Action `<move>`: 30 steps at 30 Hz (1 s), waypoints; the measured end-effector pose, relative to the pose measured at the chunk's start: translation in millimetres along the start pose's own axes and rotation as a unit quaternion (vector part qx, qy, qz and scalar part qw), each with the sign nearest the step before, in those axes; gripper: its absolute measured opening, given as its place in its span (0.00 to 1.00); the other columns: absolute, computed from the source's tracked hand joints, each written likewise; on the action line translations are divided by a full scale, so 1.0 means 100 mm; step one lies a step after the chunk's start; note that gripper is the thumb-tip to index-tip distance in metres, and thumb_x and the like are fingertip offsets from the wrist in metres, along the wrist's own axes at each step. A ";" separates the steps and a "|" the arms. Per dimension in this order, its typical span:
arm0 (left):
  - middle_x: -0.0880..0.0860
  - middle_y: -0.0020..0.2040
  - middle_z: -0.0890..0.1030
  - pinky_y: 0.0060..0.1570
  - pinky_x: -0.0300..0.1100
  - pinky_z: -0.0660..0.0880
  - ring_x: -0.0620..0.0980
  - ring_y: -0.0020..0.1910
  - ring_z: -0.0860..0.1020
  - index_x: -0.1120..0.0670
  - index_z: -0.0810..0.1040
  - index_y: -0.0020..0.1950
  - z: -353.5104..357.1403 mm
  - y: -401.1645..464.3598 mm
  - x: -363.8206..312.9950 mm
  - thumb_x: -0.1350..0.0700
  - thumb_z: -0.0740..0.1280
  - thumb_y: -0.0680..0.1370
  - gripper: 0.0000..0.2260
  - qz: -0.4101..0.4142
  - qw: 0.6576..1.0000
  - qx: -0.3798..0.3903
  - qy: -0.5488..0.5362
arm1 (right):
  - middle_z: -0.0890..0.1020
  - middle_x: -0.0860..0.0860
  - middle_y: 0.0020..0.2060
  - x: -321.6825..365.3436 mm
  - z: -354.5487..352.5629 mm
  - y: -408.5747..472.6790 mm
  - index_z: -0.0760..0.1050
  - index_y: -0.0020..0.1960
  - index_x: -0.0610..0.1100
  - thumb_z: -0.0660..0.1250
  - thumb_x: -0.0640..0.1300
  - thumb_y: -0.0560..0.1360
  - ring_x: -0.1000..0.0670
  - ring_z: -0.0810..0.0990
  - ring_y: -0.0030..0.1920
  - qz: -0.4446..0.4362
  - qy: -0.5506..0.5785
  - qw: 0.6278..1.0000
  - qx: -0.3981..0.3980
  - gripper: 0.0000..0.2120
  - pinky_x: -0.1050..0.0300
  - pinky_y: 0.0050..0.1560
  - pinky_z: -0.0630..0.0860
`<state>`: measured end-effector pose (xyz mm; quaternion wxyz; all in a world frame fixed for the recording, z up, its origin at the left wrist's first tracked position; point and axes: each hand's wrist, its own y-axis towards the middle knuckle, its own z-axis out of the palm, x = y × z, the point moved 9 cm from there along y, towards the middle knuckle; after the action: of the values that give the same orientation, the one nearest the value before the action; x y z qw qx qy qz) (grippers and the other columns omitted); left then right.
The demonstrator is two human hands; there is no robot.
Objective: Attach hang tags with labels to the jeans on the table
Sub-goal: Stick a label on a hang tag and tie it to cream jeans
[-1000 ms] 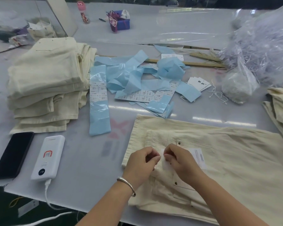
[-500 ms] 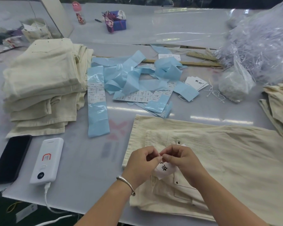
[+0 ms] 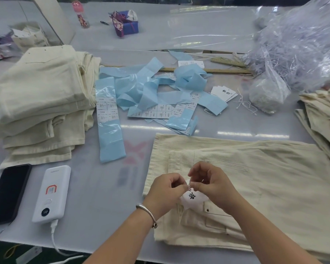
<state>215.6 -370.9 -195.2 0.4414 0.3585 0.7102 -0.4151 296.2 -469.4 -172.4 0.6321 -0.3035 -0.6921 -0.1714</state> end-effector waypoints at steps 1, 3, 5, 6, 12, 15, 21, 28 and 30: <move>0.48 0.30 0.73 0.32 0.34 0.67 0.43 0.30 0.68 0.58 0.79 0.36 0.00 0.01 0.01 0.61 0.71 0.74 0.07 -0.001 1.000 0.003 0.003 | 0.79 0.47 0.31 0.02 0.01 0.01 0.75 0.44 0.37 0.66 0.23 0.68 0.50 0.77 0.34 -0.007 -0.027 1.000 -0.003 0.12 0.59 0.37 0.74; 0.46 0.28 0.73 0.33 0.37 0.69 0.43 0.29 0.69 0.54 0.78 0.34 0.00 0.02 0.03 0.61 0.71 0.74 0.09 -0.005 1.000 0.006 -0.003 | 0.78 0.47 0.30 0.04 0.03 0.01 0.74 0.43 0.38 0.64 0.22 0.68 0.49 0.76 0.32 -0.014 -0.046 0.999 -0.018 0.12 0.57 0.36 0.74; 0.45 0.27 0.74 0.33 0.38 0.71 0.43 0.28 0.71 0.52 0.78 0.33 -0.01 0.05 0.04 0.62 0.72 0.74 0.11 -0.010 1.000 0.013 -0.011 | 0.77 0.46 0.30 0.02 0.03 0.00 0.73 0.42 0.40 0.62 0.23 0.69 0.50 0.74 0.31 -0.017 -0.049 0.998 -0.037 0.13 0.56 0.36 0.73; 0.44 0.27 0.75 0.32 0.38 0.72 0.42 0.27 0.72 0.52 0.78 0.34 -0.01 0.06 0.04 0.62 0.71 0.75 0.11 -0.011 1.000 0.020 -0.015 | 0.76 0.47 0.30 0.01 0.04 0.00 0.73 0.42 0.41 0.62 0.23 0.69 0.51 0.73 0.31 -0.017 -0.064 0.997 -0.041 0.14 0.55 0.36 0.71; 0.50 0.31 0.80 0.32 0.35 0.73 0.45 0.27 0.76 0.56 0.77 0.37 0.03 0.10 0.10 0.63 0.72 0.75 0.08 -0.018 0.995 0.082 -0.059 | 0.73 0.54 0.33 -0.01 0.14 0.03 0.68 0.40 0.47 0.62 0.28 0.72 0.54 0.70 0.36 -0.012 -0.157 0.986 0.049 0.14 0.58 0.39 0.68; 0.52 0.33 0.80 0.32 0.33 0.72 0.45 0.28 0.77 0.56 0.78 0.38 0.03 0.15 0.11 0.61 0.75 0.72 0.07 -0.017 0.992 0.099 -0.076 | 0.76 0.52 0.34 0.02 0.11 0.02 0.69 0.42 0.41 0.64 0.28 0.71 0.54 0.72 0.34 0.013 -0.038 0.996 0.085 0.09 0.64 0.36 0.68; 0.48 0.30 0.80 0.32 0.34 0.73 0.44 0.29 0.76 0.52 0.77 0.34 0.05 0.28 0.12 0.61 0.76 0.70 0.10 -0.008 0.993 0.095 -0.064 | 0.77 0.48 0.34 0.03 0.07 0.11 0.69 0.42 0.38 0.65 0.25 0.71 0.50 0.72 0.33 0.025 -0.008 0.995 0.101 0.10 0.59 0.32 0.68; 0.46 0.36 0.80 0.35 0.35 0.75 0.40 0.34 0.76 0.49 0.77 0.37 0.00 0.30 0.27 0.54 0.74 0.71 0.08 -0.029 0.990 -0.004 0.135 | 0.77 0.54 0.57 -0.06 -0.59 0.53 0.68 0.67 0.55 0.74 0.52 0.70 0.54 0.73 0.56 0.008 -0.482 0.875 0.041 0.28 0.56 0.54 0.72; 0.45 0.36 0.79 0.36 0.35 0.74 0.38 0.33 0.75 0.49 0.76 0.37 -0.06 0.28 0.29 0.54 0.72 0.72 0.07 -0.043 0.989 -0.047 0.136 | 0.64 0.52 0.74 -0.08 -1.01 0.76 0.57 0.76 0.51 0.76 0.59 0.65 0.49 0.62 0.72 0.028 -0.565 0.824 0.029 0.46 0.50 0.68 0.65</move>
<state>227.7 -350.1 -228.4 0.3384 0.3596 0.7972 -0.3474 422.9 -476.5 -177.1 0.1430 -0.3482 -0.9240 0.0679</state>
